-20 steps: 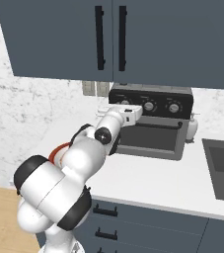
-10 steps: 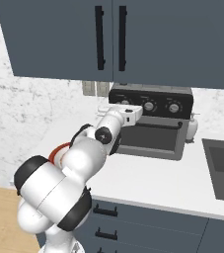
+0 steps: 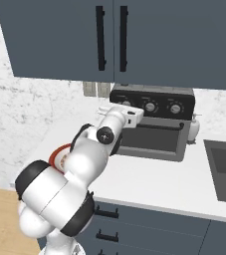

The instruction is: Pick up the kebab skewer and baguette bread, and place them inside the toaster oven. Close the toaster oven door and start by setting the timer.

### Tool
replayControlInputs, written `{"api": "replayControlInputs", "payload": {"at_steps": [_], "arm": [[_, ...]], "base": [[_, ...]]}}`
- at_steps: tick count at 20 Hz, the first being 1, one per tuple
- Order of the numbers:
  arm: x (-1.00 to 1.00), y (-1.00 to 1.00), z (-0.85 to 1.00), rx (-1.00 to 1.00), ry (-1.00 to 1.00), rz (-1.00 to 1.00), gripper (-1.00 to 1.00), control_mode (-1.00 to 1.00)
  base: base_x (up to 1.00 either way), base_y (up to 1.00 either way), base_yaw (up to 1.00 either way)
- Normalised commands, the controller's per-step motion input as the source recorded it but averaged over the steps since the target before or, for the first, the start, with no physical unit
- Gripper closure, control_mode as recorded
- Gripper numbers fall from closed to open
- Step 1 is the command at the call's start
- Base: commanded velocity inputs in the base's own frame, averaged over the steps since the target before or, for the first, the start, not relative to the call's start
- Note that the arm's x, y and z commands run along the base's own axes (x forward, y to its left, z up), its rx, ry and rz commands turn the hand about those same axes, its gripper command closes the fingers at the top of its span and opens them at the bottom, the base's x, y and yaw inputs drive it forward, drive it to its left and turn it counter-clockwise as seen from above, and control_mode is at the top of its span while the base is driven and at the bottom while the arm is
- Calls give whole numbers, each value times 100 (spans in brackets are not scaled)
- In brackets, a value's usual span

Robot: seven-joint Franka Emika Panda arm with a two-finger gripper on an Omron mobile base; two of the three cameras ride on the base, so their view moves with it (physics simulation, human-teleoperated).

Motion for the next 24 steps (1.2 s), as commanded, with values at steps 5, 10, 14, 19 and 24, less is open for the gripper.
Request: {"api": "replayControlInputs", "payload": {"at_steps": [5, 10, 14, 19, 24], "arm": [[4, 0, -1, 21, 0, 2, 100, -100], [1, 0, -2, 22, 0, 1, 100, -100], [9, 0, -5, 23, 0, 1, 100, -100], [9, 0, -10, 24, 0, 0, 100, -100], [13, 0, -3, 24, 0, 0, 100, -100]], "base": [[0, 0, 0], [0, 0, 0], [0, 0, 0], [0, 0, 0], [0, 0, 0]]}}
